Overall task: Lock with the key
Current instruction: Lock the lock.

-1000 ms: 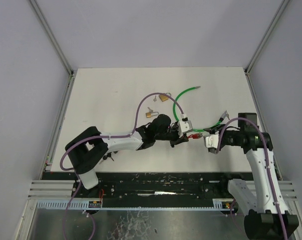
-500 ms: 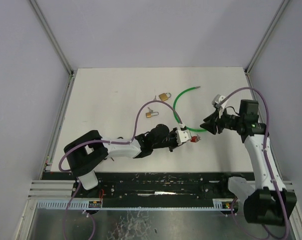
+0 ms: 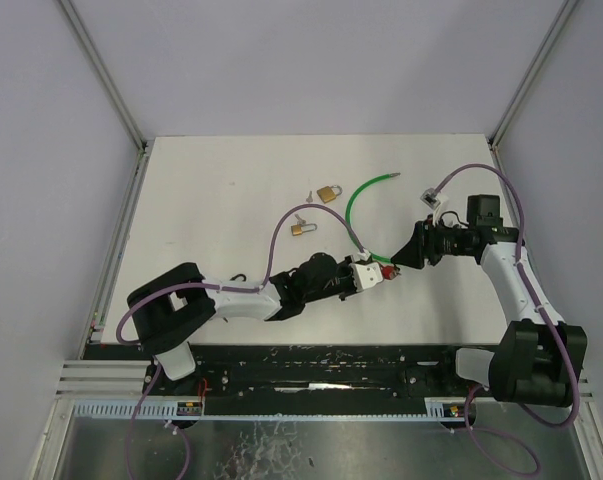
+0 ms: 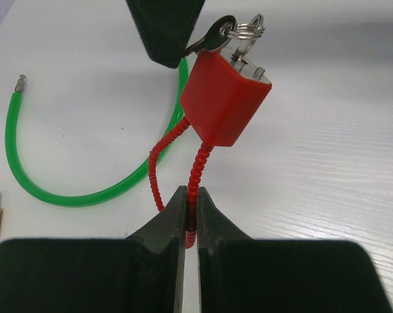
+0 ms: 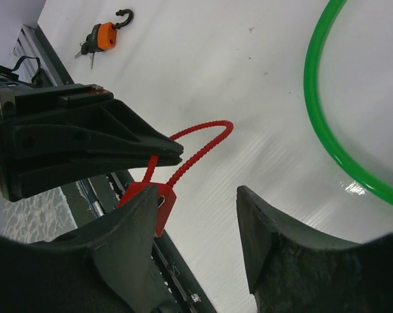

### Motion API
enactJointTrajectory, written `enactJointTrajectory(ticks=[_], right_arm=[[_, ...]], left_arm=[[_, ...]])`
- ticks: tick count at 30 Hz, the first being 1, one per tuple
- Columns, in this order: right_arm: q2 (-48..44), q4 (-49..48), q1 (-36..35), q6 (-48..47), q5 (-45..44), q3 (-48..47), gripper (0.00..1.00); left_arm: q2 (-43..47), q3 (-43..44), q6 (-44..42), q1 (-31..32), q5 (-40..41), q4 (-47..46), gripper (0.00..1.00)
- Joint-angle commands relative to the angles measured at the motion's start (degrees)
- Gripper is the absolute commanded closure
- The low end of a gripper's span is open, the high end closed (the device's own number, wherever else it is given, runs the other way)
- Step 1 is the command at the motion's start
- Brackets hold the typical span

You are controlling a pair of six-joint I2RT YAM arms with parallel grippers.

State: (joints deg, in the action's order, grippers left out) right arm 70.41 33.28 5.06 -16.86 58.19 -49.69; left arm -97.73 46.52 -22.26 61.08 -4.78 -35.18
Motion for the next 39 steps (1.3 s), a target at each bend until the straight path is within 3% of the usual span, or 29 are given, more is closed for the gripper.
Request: enactJointTrajectory(ticks=[1, 30, 36, 39], right_arm=[[0.5, 3.7, -0.4, 1.0, 2.8, -3.2, 0.42], [-4.2, 9.6, -3.0, -6.3, 11.8, -4.4, 0.58], [-6.0, 0.2, -3.0, 1.7, 0.9, -2.2, 0.46], [-4.8, -0.3, -2.9, 2.1, 0.8, -1.5, 0.45]], left_arm=[[1.6, 0.1, -1.2, 0.4, 3.0, -5.9, 1.00], [0.6, 2.2, 0.0, 0.2, 4.3, -3.1, 1.00], [0.8, 1.8, -0.4, 0.3, 4.1, -3.6, 1.00], [0.8, 1.6, -0.6, 0.3, 3.8, -3.8, 1.00]])
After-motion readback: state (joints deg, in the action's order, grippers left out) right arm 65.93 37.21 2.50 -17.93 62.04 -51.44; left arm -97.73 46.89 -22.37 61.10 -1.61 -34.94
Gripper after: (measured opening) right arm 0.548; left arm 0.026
